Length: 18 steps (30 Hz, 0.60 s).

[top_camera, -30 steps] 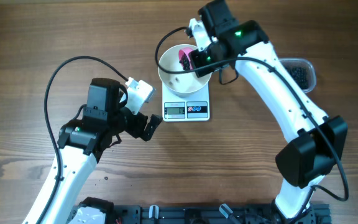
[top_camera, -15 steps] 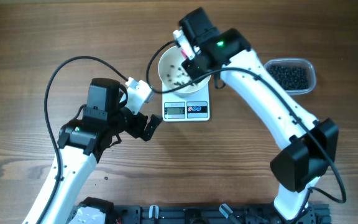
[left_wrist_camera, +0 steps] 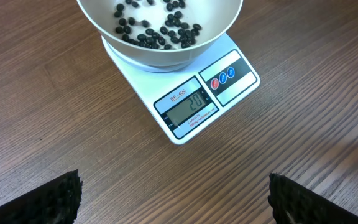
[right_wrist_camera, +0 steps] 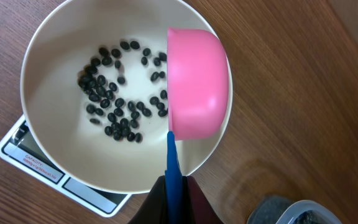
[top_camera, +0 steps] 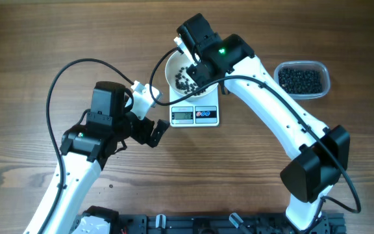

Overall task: Scoop item into bowl and weigh 150g on scale
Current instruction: 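Tip scoop to pour beans into the white bowl, then return scoop to the bean tub and scoop more beans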

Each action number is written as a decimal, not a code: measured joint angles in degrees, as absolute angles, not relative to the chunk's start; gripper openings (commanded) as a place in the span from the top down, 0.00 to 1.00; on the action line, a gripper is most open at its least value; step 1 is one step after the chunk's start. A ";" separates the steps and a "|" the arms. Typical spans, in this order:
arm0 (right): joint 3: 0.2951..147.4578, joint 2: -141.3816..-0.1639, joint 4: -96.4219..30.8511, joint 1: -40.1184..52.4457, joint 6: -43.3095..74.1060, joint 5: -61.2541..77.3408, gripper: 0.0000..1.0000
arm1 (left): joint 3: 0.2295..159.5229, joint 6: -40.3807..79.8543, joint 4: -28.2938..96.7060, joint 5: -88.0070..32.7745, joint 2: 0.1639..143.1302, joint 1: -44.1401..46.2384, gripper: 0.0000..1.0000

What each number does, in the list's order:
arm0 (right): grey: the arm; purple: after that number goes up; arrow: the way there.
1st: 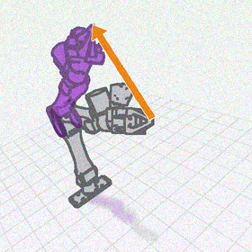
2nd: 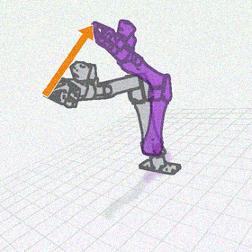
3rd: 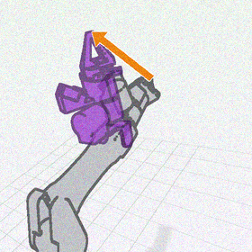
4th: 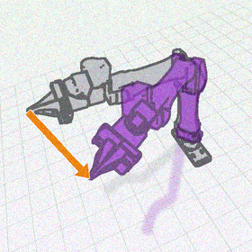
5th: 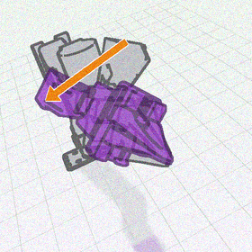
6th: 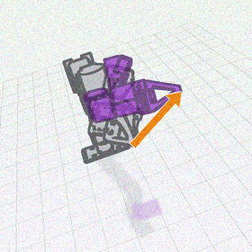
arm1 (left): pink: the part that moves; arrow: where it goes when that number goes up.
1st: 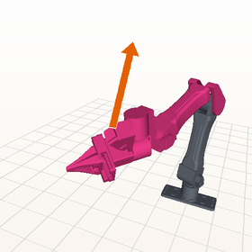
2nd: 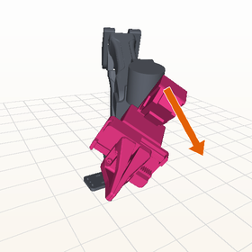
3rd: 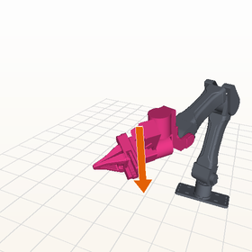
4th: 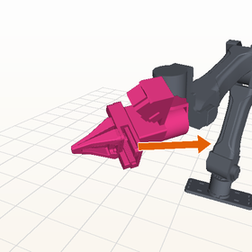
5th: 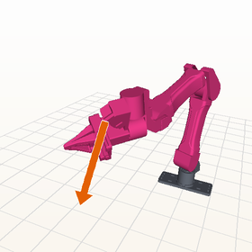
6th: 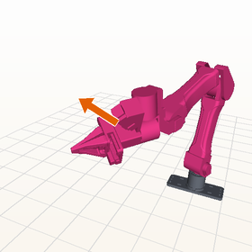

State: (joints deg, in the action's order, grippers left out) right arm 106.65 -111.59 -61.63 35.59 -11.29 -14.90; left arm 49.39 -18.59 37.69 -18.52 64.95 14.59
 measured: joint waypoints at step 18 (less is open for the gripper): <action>106.65 -102.30 -64.20 15.38 -0.62 3.90 0.96 | 49.39 -18.59 37.67 -18.52 64.95 14.59 0.00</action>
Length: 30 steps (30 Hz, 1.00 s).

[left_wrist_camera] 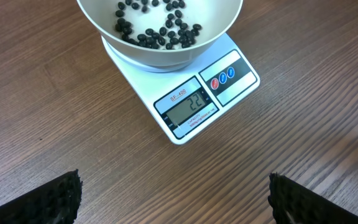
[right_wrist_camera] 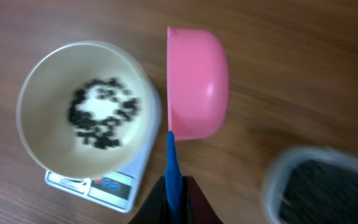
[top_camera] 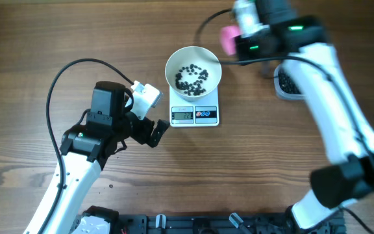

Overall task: Scoop item into bowl and weigh 150g on scale
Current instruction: 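Return scoop to the bean tub and scoop more beans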

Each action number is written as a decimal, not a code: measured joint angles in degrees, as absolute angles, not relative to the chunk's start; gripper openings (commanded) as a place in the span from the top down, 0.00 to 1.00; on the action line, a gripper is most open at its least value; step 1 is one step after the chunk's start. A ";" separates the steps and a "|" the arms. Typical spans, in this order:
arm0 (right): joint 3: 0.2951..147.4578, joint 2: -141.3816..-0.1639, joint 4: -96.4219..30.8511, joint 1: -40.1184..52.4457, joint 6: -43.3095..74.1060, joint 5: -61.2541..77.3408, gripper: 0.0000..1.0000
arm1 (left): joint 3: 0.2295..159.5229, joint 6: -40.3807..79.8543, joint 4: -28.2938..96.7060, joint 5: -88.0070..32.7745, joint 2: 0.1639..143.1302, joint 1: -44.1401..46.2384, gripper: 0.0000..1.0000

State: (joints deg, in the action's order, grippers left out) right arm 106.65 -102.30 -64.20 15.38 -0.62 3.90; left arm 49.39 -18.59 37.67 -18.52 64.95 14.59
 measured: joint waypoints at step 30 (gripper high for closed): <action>83.85 -97.49 -63.00 -3.75 2.85 -5.13 0.96 | 49.39 -18.59 37.67 -18.52 64.95 14.59 0.00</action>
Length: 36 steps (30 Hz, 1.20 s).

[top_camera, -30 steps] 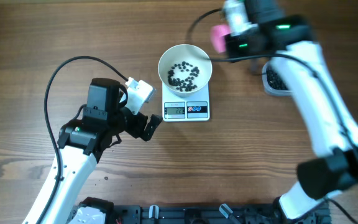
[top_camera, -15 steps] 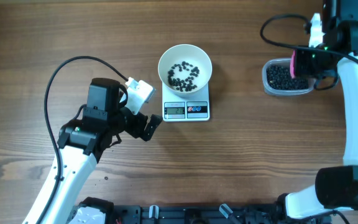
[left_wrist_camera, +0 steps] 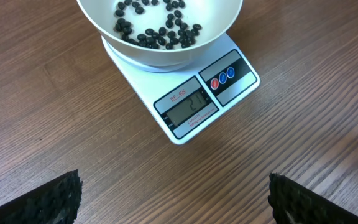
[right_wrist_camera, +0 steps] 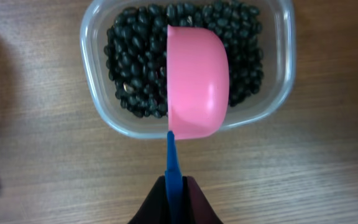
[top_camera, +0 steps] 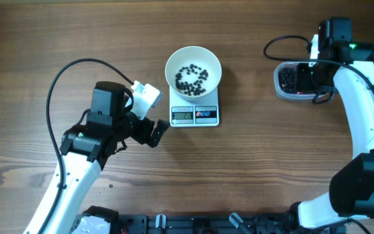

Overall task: Scoop item into bowl and weigh 150g on scale
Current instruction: 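Return scoop to the bean tub and scoop more beans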

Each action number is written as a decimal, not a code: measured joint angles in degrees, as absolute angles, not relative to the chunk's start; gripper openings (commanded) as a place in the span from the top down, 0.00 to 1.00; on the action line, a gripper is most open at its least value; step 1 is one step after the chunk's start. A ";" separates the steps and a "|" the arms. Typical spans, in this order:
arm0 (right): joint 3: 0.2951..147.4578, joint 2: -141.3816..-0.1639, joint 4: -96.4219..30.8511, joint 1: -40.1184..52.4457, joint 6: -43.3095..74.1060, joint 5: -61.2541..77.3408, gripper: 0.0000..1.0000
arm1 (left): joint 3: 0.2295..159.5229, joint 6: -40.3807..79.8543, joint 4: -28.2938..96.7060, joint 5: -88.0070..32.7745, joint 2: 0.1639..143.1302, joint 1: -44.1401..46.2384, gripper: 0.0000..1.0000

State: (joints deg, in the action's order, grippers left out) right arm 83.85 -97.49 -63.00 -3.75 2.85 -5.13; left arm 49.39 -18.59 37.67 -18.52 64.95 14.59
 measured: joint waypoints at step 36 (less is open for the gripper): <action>80.60 -104.42 -58.72 -16.80 2.92 26.87 0.96 | 49.36 -18.59 37.69 -18.52 64.95 14.59 0.00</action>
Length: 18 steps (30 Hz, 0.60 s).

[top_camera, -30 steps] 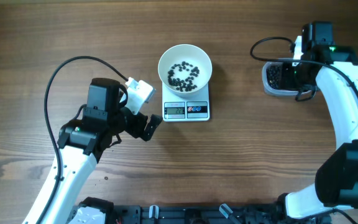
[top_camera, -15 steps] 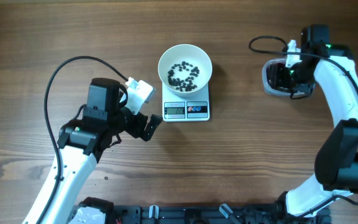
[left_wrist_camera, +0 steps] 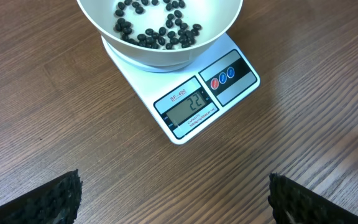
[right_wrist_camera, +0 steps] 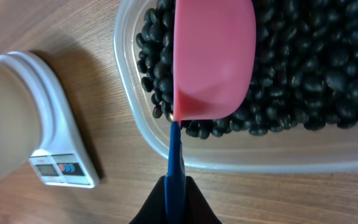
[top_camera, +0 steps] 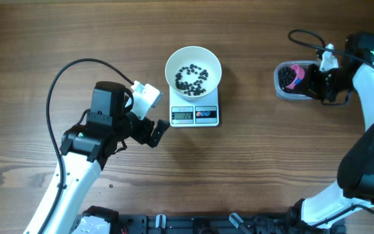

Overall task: Scoop item into bowl and weigh 150g on scale
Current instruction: 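Return scoop to the bean tub and scoop more beans, then carry filled scoop from tub over the white bowl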

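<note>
A white bowl [top_camera: 193, 71] holding a thin scatter of black beans sits on the white scale [top_camera: 195, 115], whose display [left_wrist_camera: 189, 106] reads 22. My right gripper [right_wrist_camera: 175, 190] is shut on the blue handle of the pink scoop [right_wrist_camera: 214, 56], whose cup is pressed down into the black beans [right_wrist_camera: 303, 68] of the clear tub [top_camera: 289, 78] at the right. My left gripper [left_wrist_camera: 173, 193] hovers open over bare table in front of the scale, its fingertips [left_wrist_camera: 48, 199] wide apart.
The left arm's black cable [top_camera: 76, 71] loops over the table left of the bowl. In the right wrist view the scale and bowl [right_wrist_camera: 17, 124] lie left of the tub. The right arm's cable [top_camera: 307, 36] curls behind the tub.
The right gripper has tilted and lowered the scoop from above the tub into the beans. The scale display went from 21 to 22. The left arm has not moved.
The scoop was upended over the bowl on the scale, beans in the bowl, display near 20. Then it was clear of the bowl, to its right. Then it hung over the bean tub, and now it is dug into the beans. The left gripper stayed open throughout.
</note>
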Each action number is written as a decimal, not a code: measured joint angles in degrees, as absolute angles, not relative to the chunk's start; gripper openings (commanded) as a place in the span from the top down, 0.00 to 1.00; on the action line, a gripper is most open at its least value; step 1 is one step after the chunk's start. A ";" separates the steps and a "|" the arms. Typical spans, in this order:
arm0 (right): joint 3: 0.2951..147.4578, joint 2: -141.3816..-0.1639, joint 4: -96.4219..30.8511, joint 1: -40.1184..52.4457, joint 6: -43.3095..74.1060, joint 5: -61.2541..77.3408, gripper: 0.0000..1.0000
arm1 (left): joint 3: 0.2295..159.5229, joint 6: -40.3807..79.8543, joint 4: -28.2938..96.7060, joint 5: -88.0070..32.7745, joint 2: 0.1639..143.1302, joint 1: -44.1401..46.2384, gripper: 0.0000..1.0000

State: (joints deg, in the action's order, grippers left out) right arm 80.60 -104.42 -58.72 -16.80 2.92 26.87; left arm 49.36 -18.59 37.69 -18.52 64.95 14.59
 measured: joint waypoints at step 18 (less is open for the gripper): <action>80.60 -104.40 -62.15 -27.97 -3.81 38.81 0.96 | 49.36 -18.59 37.69 -18.52 64.95 14.59 0.00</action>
